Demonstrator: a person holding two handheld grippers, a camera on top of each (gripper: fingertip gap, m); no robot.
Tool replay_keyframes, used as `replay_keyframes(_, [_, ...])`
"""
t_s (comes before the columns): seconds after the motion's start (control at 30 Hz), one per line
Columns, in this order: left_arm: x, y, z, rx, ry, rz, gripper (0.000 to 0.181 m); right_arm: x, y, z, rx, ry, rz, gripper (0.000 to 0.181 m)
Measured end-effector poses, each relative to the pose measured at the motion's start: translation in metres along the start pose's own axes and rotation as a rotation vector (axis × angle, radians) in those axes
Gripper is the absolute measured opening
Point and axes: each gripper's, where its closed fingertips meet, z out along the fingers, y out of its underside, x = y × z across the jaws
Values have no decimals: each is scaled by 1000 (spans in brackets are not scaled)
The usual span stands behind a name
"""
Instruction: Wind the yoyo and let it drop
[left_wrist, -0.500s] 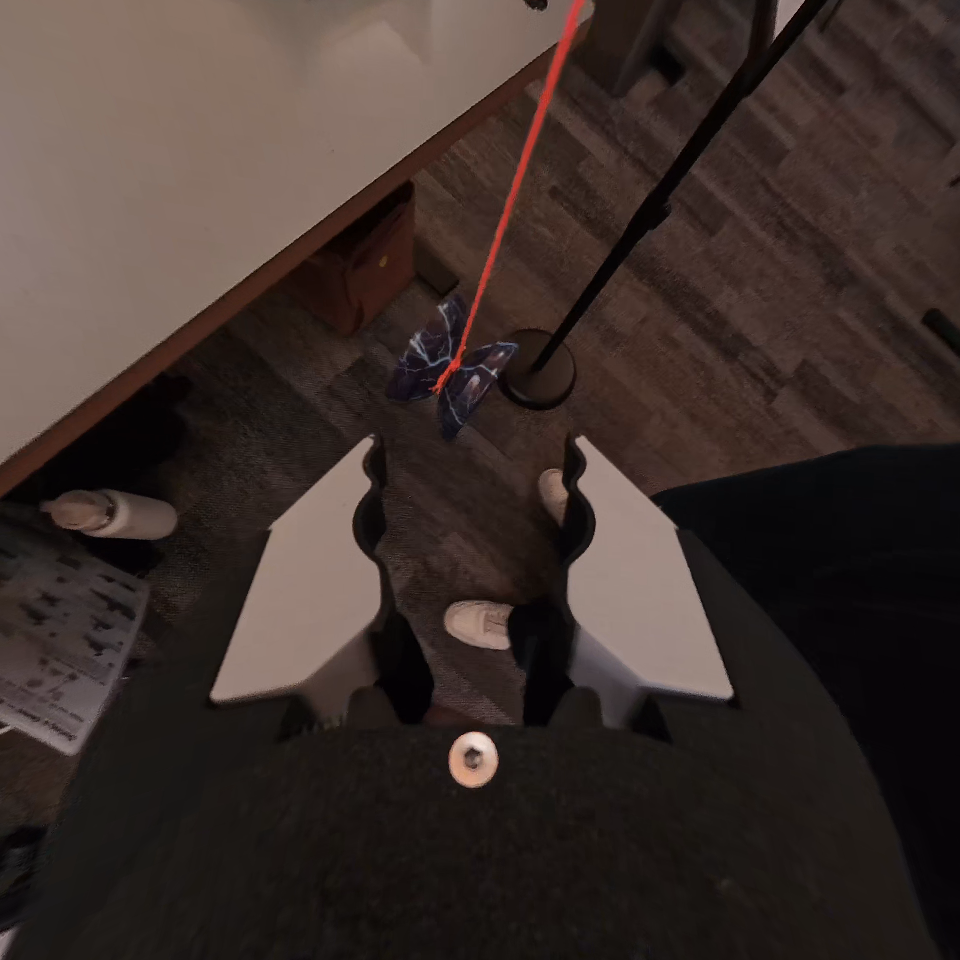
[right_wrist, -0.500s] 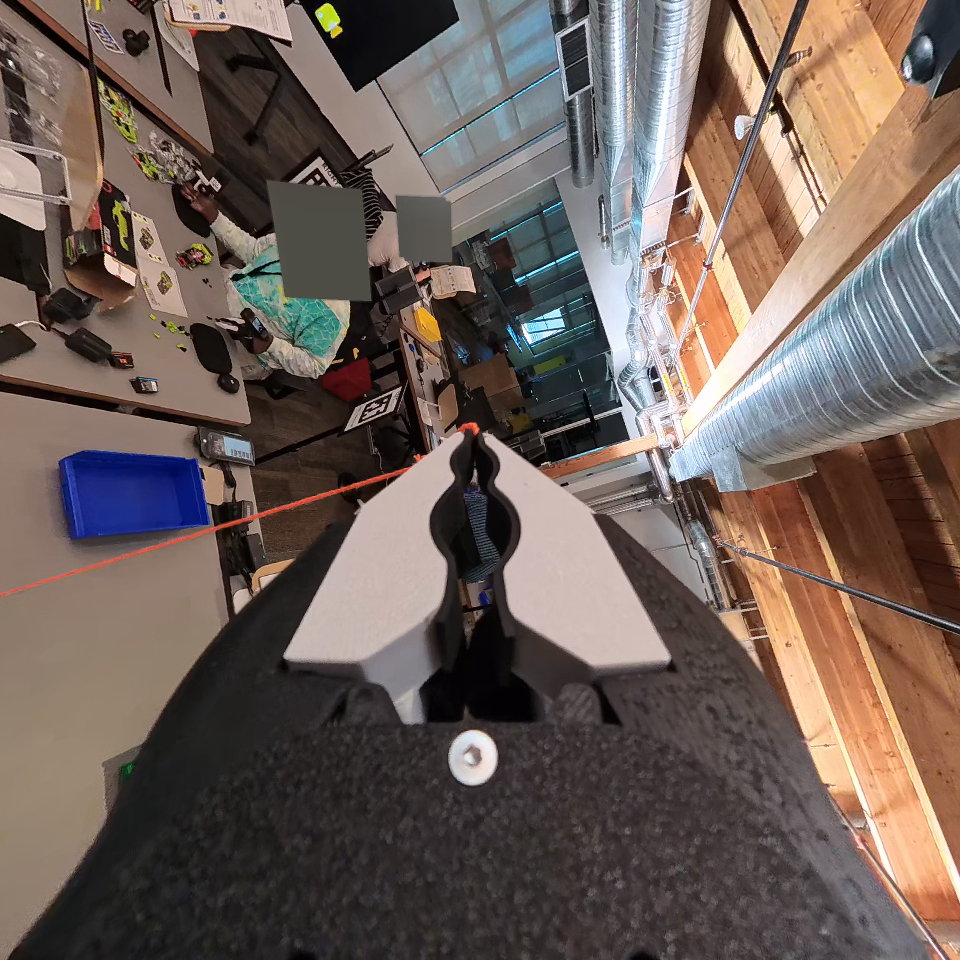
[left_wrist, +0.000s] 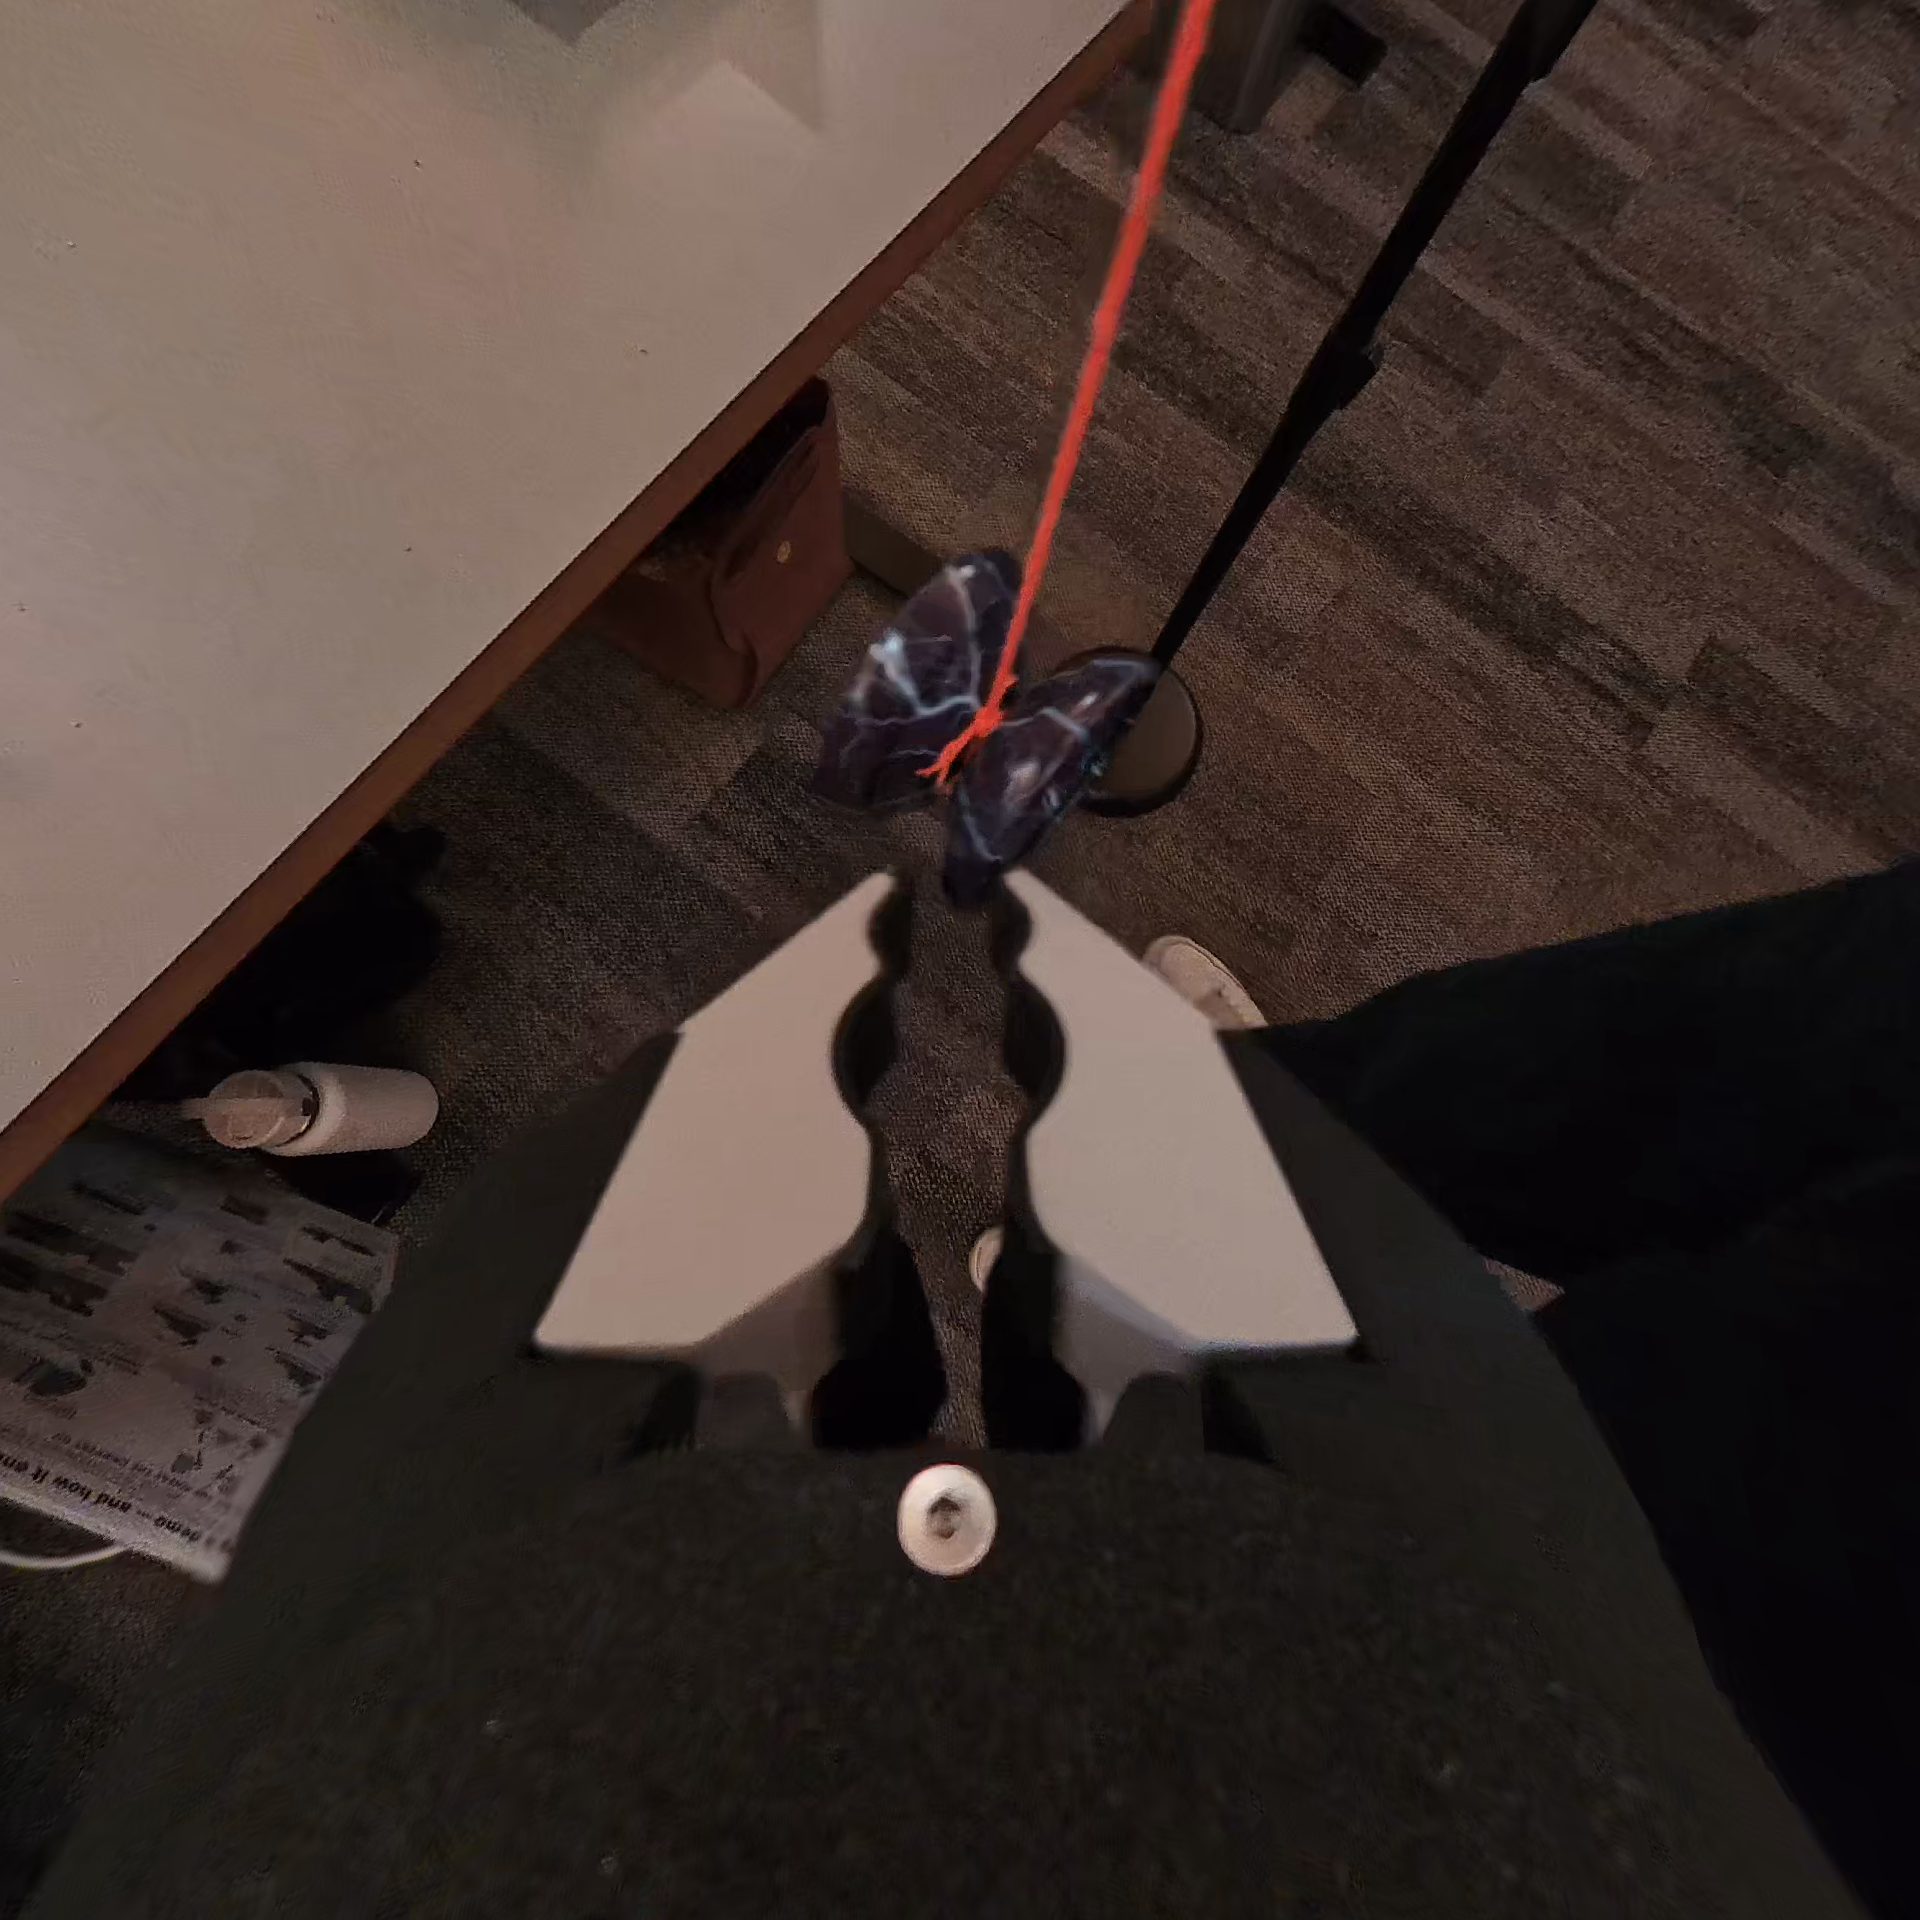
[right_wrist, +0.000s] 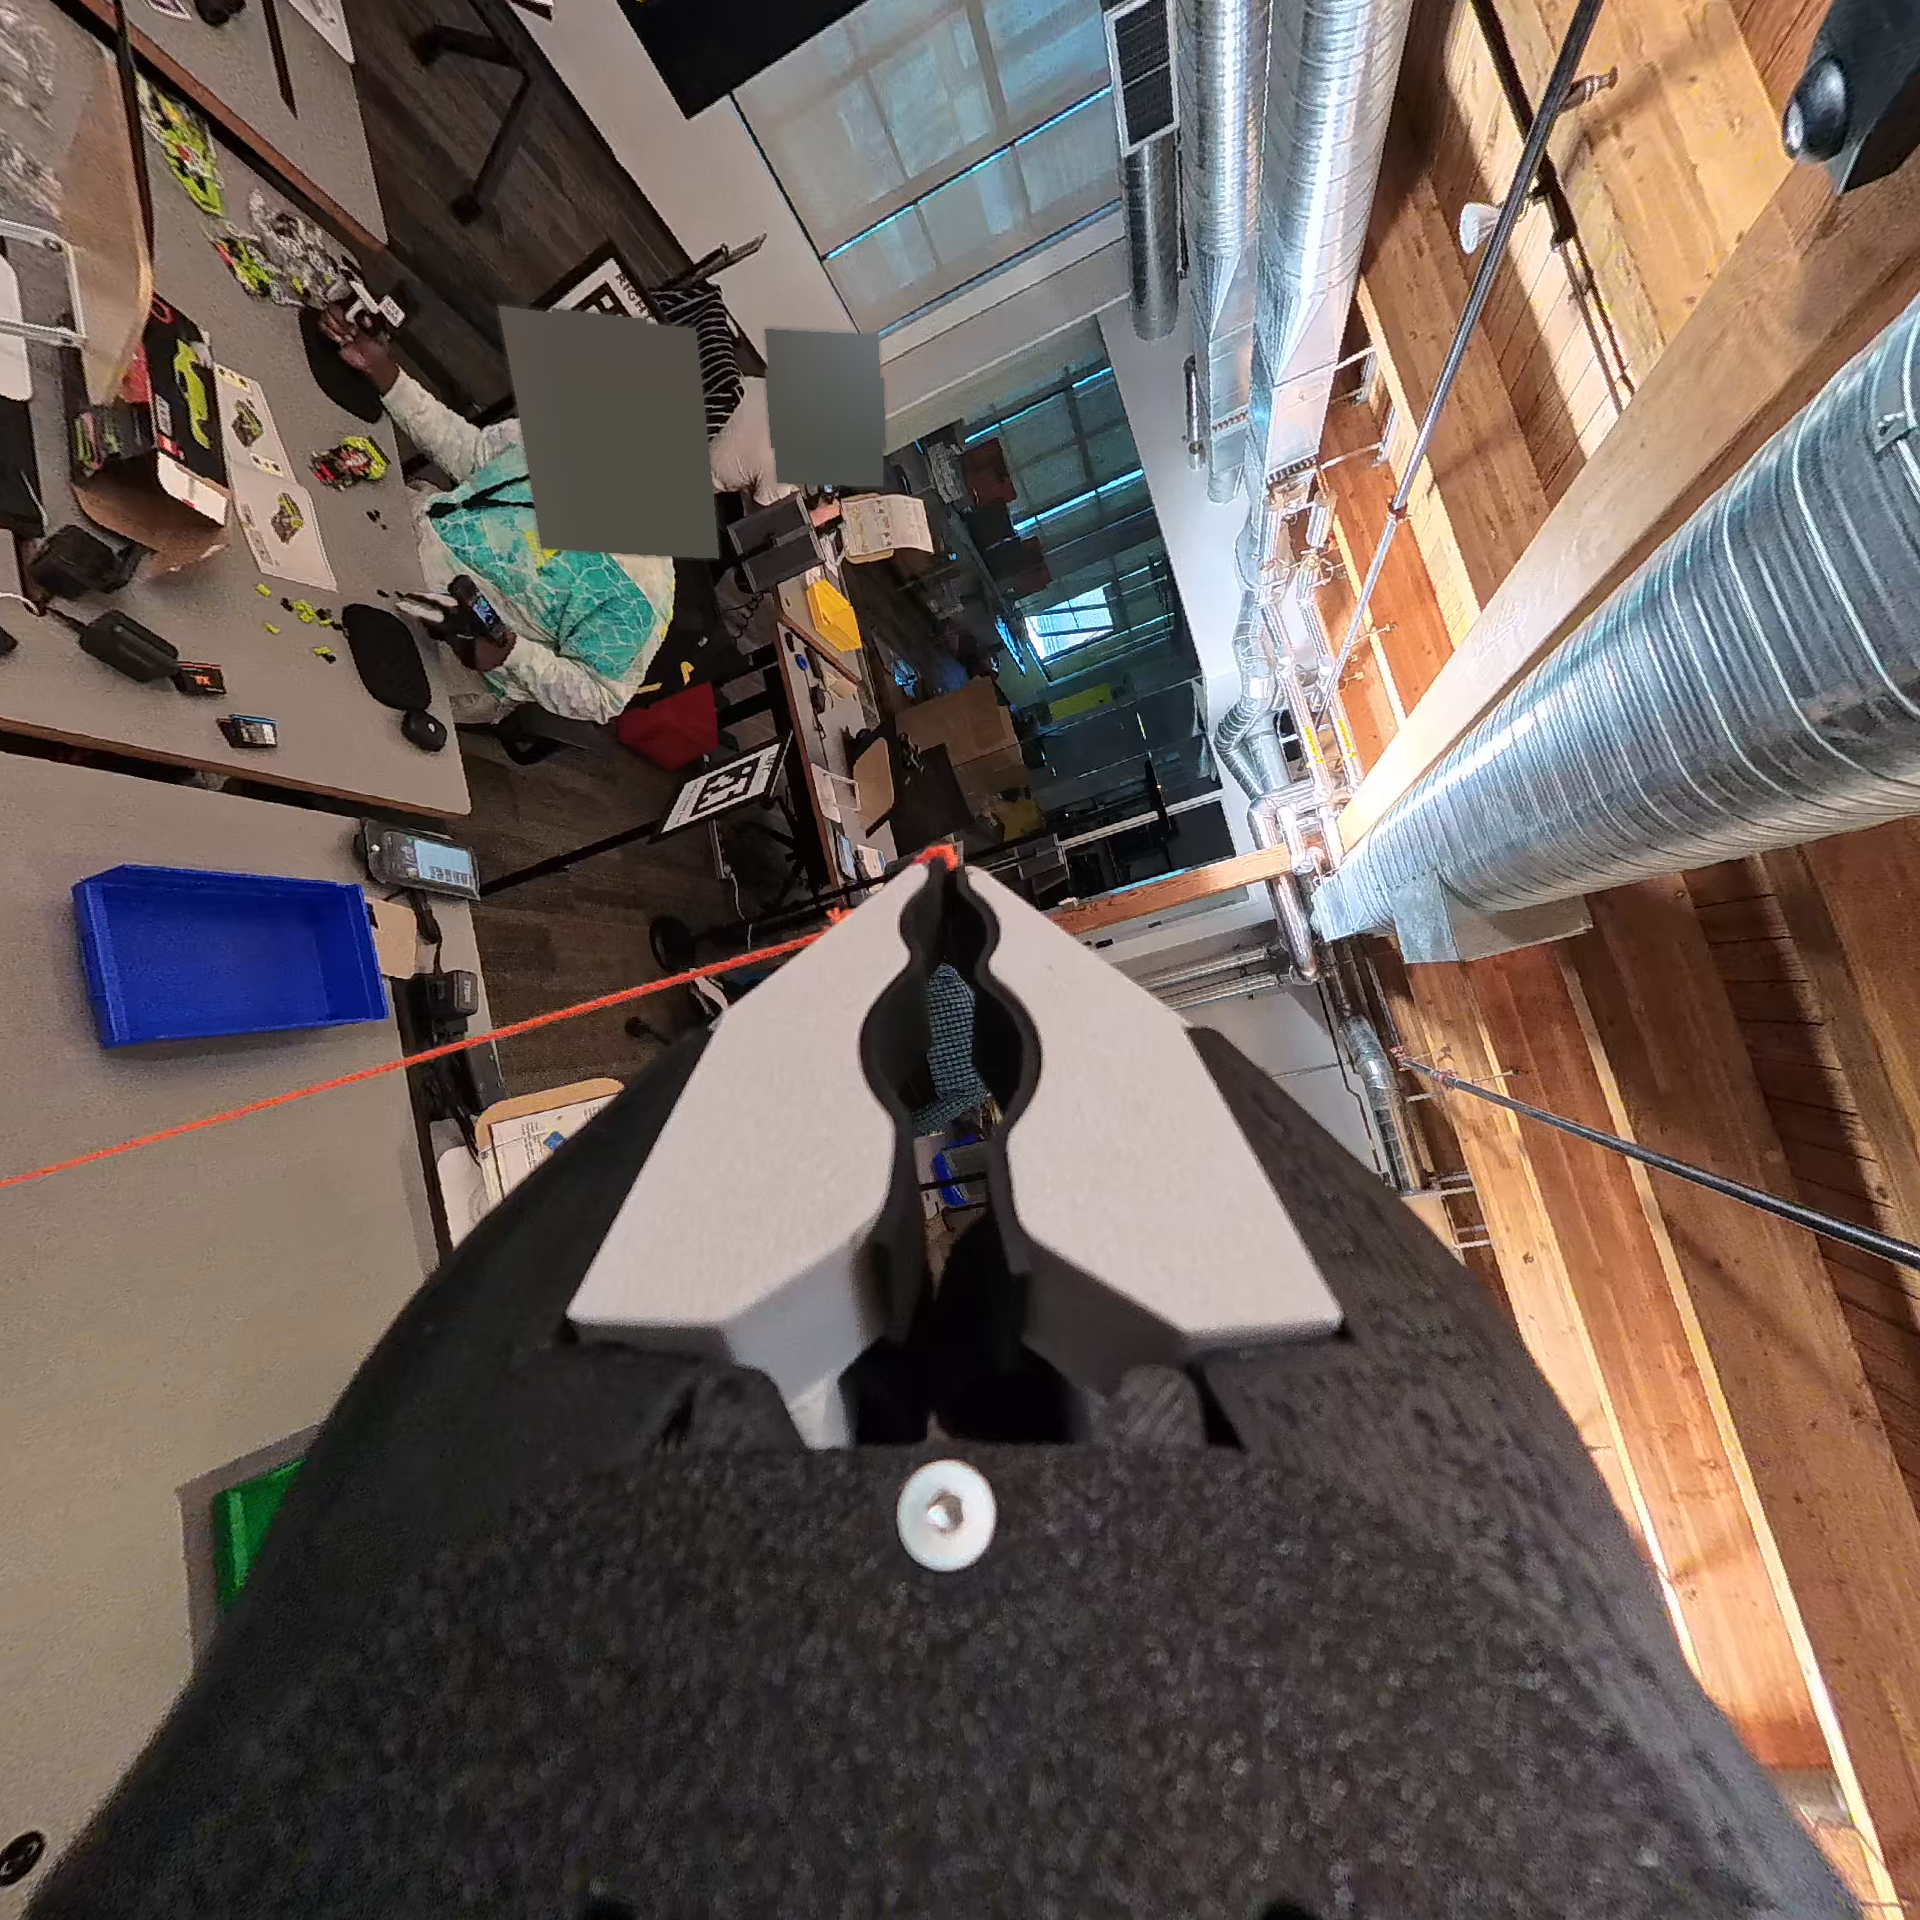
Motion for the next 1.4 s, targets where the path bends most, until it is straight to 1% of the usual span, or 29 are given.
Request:
replay_keyframes(0.07, [1,-9,6,40,-13,4,1,3,2,-2,-5,5,3,0])
replay_keyframes(0.13, [4,-21,7,99,-14,15,1,6,6,-4,-14,15,5,0])
replay_keyframes(0.2, [7,-29,5,111,-24,51,1,10,14,-6,-35,25,7,0])
replay_keyframes(0.3, [16,-45,-8,152,18,101,2,14,37,-10,-101,50,-4,0])
replay_keyframes(0.37, [22,-58,-25,184,47,129,2,9,63,-10,-169,40,-3,0])
replay_keyframes(0.47, [22,-83,-60,247,37,183,2,-11,110,-8,-283,4,4,0])
replay_keyframes(0.53, [15,-104,-87,280,-17,227,2,-32,140,-13,-327,-36,29,0])
replay_keyframes(0.6, [3,-129,-117,309,-108,276,1,-60,164,-24,-342,-83,77,0])
replay_keyframes(0.67, [-9,-157,-150,341,-204,321,1,-97,185,-37,-331,-132,152,0])
replay_keyframes(0.73, [-24,-186,-183,360,-306,372,1,-147,213,-48,-360,-196,201,0])
replay_keyframes(0.83, [-47,-222,-227,315,-494,560,1,-234,276,-63,-493,-257,233,0])
replay_keyframes(0.87, [-54,-231,-237,283,-543,634,0,-266,299,-67,-532,-288,264,0])
replay_keyframes(0.9, [-62,-239,-245,247,-589,713,0,-301,322,-68,-551,-325,337,0])
replay_keyframes(0.93, [-71,-245,-251,199,-641,806,0,-340,343,-66,-551,-373,451,0])
replay_keyframes(1.0, [-102,-253,-259,48,-776,967,0,-433,388,-53,-540,-508,737,0])
replay_keyframes(1.07, [-135,-263,-259,-68,-849,1048,0,-531,433,-37,-580,-624,963,0])
replay_keyframes(1.13, [-170,-277,-256,-120,-872,1020,0,-615,470,-20,-638,-698,1111,0])
replay_keyframes(1.17, [-186,-286,-254,-123,-870,973,0,-652,481,-12,-659,-753,1176,0])
replay_keyframes(1.2, [-199,-297,-250,-101,-846,907,0,-679,490,-1,-658,-788,1229,0])
replay_keyframes(1.23, [-206,-310,-244,-59,-796,831,0,-694,497,13,-643,-796,1282,0])
replay_keyframes(1.27, [-210,-324,-237,-8,-732,757,0,-700,502,27,-611,-806,1331,0])
replay_keyframes(1.3, [-212,-340,-229,40,-662,695,0,-698,507,42,-567,-807,1356,0])
replay_keyframes(1.33, [-212,-356,-222,87,-593,645,0,-687,516,56,-527,-785,1346,0])
replay_keyframes(1.4, [-210,-391,-208,163,-455,562,0,-650,547,84,-496,-695,1288,0])
